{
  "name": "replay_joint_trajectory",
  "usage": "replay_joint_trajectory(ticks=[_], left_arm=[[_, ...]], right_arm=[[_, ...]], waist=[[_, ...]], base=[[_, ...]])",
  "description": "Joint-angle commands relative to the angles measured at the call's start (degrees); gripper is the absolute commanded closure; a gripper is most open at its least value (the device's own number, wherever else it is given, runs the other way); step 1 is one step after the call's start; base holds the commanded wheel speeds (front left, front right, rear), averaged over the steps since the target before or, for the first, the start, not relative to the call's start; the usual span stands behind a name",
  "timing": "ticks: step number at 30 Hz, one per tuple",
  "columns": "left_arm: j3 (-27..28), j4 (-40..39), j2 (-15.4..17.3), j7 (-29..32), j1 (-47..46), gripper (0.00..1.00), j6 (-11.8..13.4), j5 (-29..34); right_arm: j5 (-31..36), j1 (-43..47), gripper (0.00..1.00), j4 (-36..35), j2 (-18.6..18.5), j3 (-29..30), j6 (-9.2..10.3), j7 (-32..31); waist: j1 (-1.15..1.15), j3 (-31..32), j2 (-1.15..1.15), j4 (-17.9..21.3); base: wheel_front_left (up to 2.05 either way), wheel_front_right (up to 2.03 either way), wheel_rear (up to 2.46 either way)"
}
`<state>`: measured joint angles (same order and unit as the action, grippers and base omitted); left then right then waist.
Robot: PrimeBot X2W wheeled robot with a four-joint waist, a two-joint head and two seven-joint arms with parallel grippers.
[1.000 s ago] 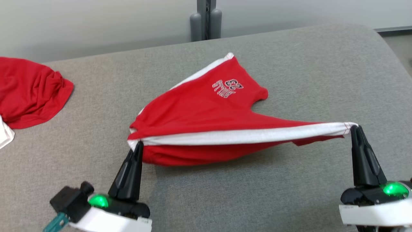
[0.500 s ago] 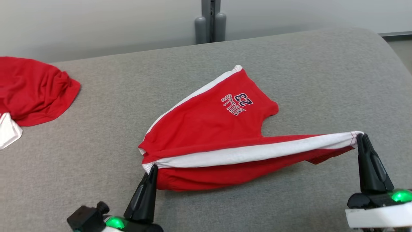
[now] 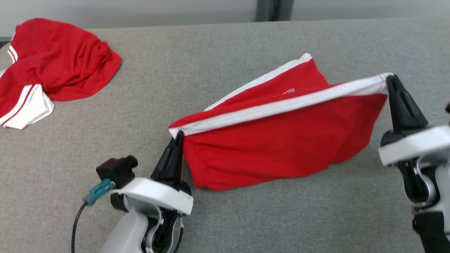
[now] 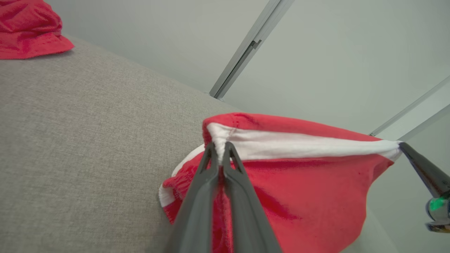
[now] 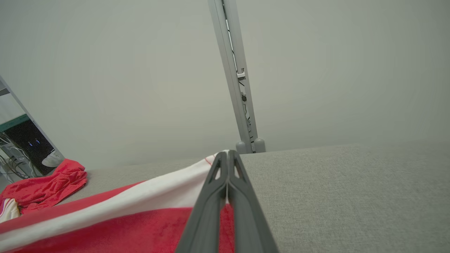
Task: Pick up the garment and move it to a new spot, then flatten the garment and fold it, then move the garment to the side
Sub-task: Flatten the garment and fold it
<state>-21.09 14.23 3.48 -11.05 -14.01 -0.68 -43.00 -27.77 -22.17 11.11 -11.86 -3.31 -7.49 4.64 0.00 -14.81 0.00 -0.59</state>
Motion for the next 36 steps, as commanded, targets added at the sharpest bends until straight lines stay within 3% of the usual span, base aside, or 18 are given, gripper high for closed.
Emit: replay_joint_trajectory(ticks=[1,9,16,28,30,31,32,33,36], left_arm=[[0.3,1.5,0.2,-0.2,-2.2,1.00,0.4,-0.6],[-1.5,11.9,-0.4,-1.1,-11.2,1.00,1.7,-4.1],[-6.1,16.3,-0.4,-2.3,-16.1,1.00,2.5,-8.2],[-12.7,18.8,-0.5,-2.9,-18.9,1.00,3.2,-9.9],[-13.9,18.6,-0.5,-3.0,-19.3,0.69,3.3,-9.3],[-14.4,18.5,-0.5,-3.1,-19.4,0.51,3.4,-9.1],[-14.9,18.4,-0.5,-3.1,-19.5,0.00,3.6,-8.5],[-15.4,18.2,-0.5,-3.2,-19.4,0.00,3.7,-8.3],[-16.2,16.8,-0.5,-3.6,-19.0,0.00,3.6,-7.2]], right_arm=[[-0.4,-2.5,1.00,2.2,-1.1,-0.6,-0.01,-0.5],[-1.9,-18.8,1.00,19.5,-3.7,-8.7,-0.01,-1.9],[-4.0,-28.8,1.00,33.4,-4.7,-15.1,-0.01,-1.4],[-7.2,-36.6,1.00,46.2,-5.3,-23.6,-0.01,-0.1],[-7.5,-37.7,1.00,47.8,-5.4,-24.5,-0.01,1.2],[-7.7,-38.1,0.68,48.6,-5.4,-24.8,-0.01,1.6],[-7.8,-38.4,0.46,49.4,-5.2,-25.3,-0.01,2.2],[-7.9,-38.7,0.02,50.2,-5.1,-25.8,-0.01,2.6],[-8.5,-39.8,0.00,51.6,-4.5,-26.9,-0.01,4.2]], waist=[[0.00,-1.8,0.00,-1.3],[0.00,-5.6,0.00,-3.2],[0.00,-7.3,0.00,-5.2],[0.00,-7.8,0.00,-7.1],[0.00,-7.8,0.00,-7.4],[0.00,-7.9,0.00,-7.6],[0.00,-7.8,0.00,-7.7],[0.00,-7.8,0.00,-7.8],[0.00,-7.8,0.00,-7.9]], base=[[0.00,0.00,0.00],[0.00,0.00,0.00],[0.00,0.00,0.00],[0.00,0.00,0.00],[0.00,0.00,0.00],[0.00,0.00,0.00],[0.00,0.00,0.00],[0.00,0.00,0.00],[0.00,0.00,0.00]])
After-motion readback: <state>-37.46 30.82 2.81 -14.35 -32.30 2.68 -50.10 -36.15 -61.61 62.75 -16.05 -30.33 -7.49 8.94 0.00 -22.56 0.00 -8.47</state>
